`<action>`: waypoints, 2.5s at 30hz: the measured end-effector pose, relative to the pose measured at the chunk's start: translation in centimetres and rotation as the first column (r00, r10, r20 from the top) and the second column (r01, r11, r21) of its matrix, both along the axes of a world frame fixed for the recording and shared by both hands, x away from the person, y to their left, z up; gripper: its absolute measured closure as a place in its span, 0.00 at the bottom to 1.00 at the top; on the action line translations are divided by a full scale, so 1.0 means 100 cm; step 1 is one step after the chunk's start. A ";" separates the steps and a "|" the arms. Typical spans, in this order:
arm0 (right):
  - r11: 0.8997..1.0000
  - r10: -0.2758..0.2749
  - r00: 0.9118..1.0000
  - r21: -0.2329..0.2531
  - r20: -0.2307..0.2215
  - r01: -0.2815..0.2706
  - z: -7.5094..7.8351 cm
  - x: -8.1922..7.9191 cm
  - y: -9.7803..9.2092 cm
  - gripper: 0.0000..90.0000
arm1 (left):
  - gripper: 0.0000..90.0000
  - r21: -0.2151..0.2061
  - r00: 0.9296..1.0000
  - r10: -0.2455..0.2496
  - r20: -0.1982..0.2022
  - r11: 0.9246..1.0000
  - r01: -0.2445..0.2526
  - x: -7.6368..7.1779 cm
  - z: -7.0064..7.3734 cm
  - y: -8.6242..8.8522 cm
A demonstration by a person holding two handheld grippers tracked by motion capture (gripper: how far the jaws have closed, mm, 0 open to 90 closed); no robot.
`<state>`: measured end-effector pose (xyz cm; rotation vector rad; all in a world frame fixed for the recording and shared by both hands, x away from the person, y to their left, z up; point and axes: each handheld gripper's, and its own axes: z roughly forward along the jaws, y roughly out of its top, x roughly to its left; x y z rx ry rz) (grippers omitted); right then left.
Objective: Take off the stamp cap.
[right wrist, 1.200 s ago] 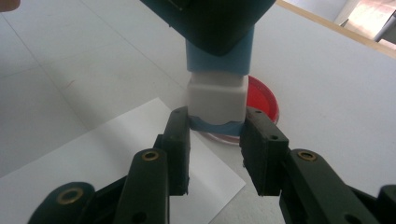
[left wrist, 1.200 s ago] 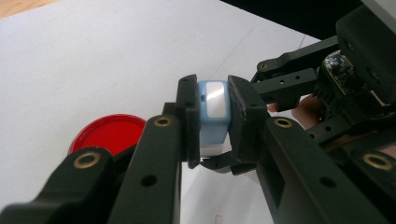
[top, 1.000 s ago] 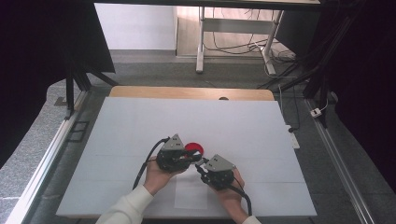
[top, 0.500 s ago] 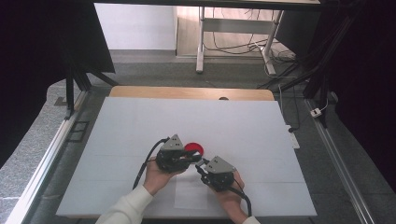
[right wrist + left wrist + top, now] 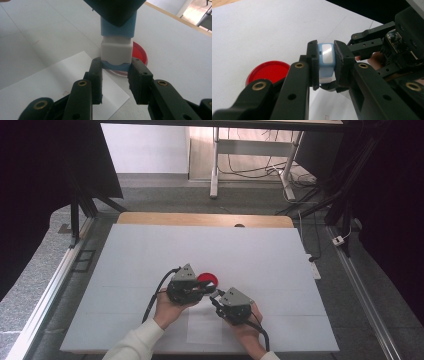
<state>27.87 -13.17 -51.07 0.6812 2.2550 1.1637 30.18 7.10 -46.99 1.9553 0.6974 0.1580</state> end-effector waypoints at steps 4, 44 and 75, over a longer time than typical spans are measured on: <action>1.000 -0.018 1.000 0.020 -0.004 0.018 0.000 -0.001 0.000 0.72 | 0.84 -0.009 1.000 0.005 0.005 1.000 -0.005 -0.001 0.000 0.000; 0.999 0.009 0.998 -0.040 0.059 -0.007 -0.001 -0.005 -0.002 0.73 | 0.84 -0.014 1.000 -0.005 -0.011 1.000 0.005 0.000 0.000 0.000; 1.000 0.005 0.998 -0.016 0.055 -0.004 -0.002 -0.006 -0.005 0.73 | 0.84 -0.025 1.000 0.000 -0.026 1.000 -0.001 0.000 0.000 0.001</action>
